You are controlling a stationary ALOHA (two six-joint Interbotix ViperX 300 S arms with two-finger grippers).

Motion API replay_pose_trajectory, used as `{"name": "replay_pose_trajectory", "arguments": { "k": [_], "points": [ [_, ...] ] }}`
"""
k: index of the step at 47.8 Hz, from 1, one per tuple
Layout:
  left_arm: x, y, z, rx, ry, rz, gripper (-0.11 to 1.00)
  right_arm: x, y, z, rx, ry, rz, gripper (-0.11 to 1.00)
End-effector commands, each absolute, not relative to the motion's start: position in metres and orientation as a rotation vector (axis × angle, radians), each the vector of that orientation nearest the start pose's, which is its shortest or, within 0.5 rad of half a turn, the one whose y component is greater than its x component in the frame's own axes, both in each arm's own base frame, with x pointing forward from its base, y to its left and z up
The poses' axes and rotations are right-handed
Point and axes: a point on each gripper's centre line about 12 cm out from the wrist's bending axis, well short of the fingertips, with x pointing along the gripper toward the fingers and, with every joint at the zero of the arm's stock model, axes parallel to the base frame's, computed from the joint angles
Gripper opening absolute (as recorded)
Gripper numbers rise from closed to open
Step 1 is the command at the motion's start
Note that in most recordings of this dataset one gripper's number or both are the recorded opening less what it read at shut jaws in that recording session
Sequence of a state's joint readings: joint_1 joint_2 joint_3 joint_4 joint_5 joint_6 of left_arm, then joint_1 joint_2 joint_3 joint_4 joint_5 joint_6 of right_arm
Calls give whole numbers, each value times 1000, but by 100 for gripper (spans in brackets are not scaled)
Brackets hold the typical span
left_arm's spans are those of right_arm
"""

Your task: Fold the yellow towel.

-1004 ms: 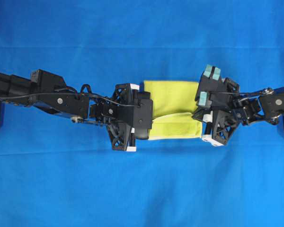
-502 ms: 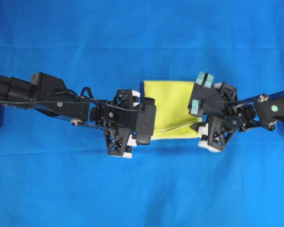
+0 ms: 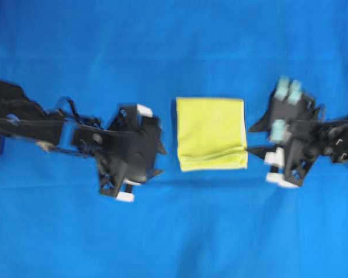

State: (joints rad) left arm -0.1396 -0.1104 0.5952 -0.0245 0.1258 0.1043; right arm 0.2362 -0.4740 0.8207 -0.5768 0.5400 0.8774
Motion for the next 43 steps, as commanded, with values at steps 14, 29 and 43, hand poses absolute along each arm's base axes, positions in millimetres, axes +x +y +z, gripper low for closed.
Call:
{"name": "replay_pose_trajectory", "arguments": {
  "k": [14,29,43],
  "points": [
    [305,-37,283,131,336,-138,43,219,11,289,63,485,-165,53],
    [223,-22,285,119,161,-107,43,171,-2,276,60,381,-163,53],
    [178,-5,249,85,102,-32,43,152,-11,246,74,303,-153,53]
  ]
}}
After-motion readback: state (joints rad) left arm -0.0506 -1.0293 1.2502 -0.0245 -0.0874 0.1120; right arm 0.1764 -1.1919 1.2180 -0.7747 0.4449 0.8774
